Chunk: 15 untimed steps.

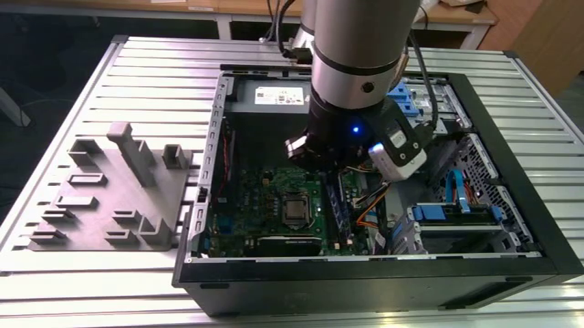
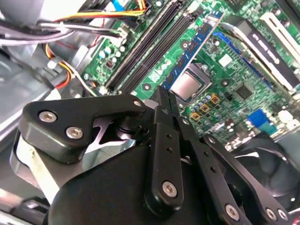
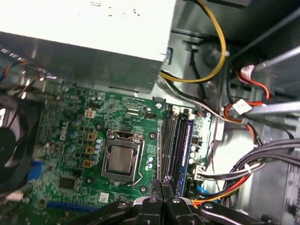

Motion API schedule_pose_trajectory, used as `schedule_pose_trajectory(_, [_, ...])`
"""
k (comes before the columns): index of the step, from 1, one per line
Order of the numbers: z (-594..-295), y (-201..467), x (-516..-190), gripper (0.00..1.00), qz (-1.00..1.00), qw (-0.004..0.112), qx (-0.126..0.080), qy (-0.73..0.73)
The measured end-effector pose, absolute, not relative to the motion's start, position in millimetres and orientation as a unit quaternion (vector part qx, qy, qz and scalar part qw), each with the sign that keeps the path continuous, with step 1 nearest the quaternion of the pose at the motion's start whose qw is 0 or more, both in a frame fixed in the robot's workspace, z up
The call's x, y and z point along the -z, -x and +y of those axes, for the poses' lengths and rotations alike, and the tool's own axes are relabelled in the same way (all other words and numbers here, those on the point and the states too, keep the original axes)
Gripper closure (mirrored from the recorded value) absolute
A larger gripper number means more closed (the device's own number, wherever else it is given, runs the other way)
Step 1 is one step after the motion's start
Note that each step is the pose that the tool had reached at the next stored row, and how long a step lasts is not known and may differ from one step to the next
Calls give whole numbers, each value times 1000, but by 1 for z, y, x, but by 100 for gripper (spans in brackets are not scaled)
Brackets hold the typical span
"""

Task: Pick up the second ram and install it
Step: 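Insert the second ram into the second slot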

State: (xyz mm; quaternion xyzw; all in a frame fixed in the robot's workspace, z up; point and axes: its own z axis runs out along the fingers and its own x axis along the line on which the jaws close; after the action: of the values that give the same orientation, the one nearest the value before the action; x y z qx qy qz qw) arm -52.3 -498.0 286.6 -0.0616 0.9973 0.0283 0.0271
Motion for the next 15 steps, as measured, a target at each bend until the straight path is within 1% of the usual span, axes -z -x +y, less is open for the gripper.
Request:
schedule_pose_trajectory(7, [-498,52,-283,92,999,29,-26,-1])
schedule_pose_trajectory(15, [-498,52,-282,92,999,29,-26,-4])
